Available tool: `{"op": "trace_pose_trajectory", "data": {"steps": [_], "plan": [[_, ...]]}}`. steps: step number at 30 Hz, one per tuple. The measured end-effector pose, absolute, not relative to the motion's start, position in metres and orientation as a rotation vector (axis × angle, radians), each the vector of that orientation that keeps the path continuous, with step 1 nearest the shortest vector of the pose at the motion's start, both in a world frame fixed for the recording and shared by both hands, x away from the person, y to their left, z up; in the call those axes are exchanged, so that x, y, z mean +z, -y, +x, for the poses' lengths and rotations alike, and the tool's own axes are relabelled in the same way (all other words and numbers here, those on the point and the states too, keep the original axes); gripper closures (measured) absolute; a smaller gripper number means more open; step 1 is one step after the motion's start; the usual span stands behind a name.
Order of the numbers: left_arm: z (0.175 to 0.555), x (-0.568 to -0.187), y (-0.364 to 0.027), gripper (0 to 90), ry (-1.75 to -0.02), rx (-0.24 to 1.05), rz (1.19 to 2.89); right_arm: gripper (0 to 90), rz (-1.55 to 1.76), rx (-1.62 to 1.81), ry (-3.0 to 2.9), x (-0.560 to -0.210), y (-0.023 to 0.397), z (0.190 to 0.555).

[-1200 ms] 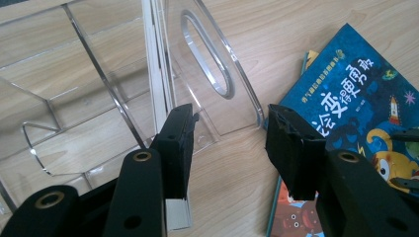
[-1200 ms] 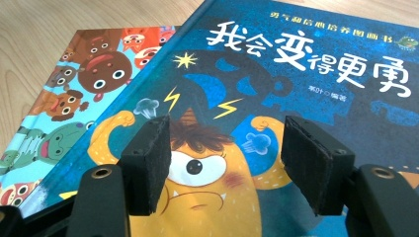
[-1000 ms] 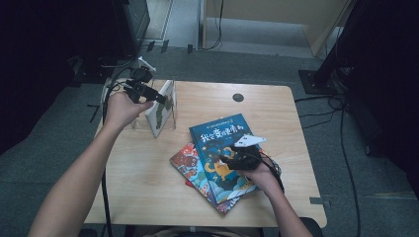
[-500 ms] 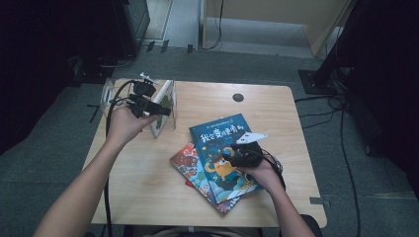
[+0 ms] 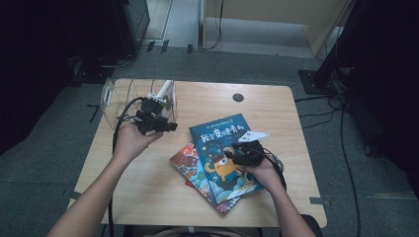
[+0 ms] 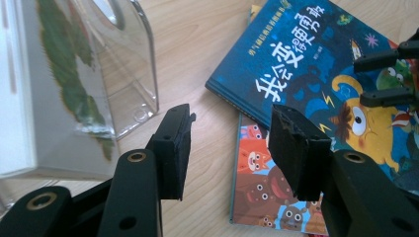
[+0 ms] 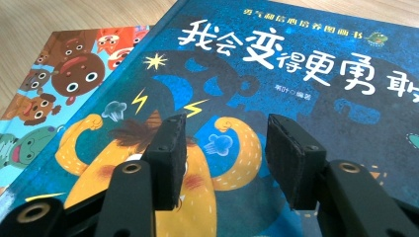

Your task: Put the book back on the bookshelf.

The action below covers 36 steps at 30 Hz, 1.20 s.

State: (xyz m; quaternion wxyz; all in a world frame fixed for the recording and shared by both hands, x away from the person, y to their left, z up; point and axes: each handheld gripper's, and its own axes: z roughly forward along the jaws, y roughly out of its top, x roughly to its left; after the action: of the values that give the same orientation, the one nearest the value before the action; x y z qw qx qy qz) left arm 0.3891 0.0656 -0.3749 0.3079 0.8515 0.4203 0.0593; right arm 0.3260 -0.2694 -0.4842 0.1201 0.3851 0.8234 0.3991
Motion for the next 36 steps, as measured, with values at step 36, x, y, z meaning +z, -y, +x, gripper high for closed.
{"op": "trace_pose_trajectory", "data": {"steps": [36], "plan": [[0.341,-0.451,-0.041,50.7,-1.042,0.098,2.285,56.1,1.128,1.17,-2.393,-0.487,0.273,0.329]]}}
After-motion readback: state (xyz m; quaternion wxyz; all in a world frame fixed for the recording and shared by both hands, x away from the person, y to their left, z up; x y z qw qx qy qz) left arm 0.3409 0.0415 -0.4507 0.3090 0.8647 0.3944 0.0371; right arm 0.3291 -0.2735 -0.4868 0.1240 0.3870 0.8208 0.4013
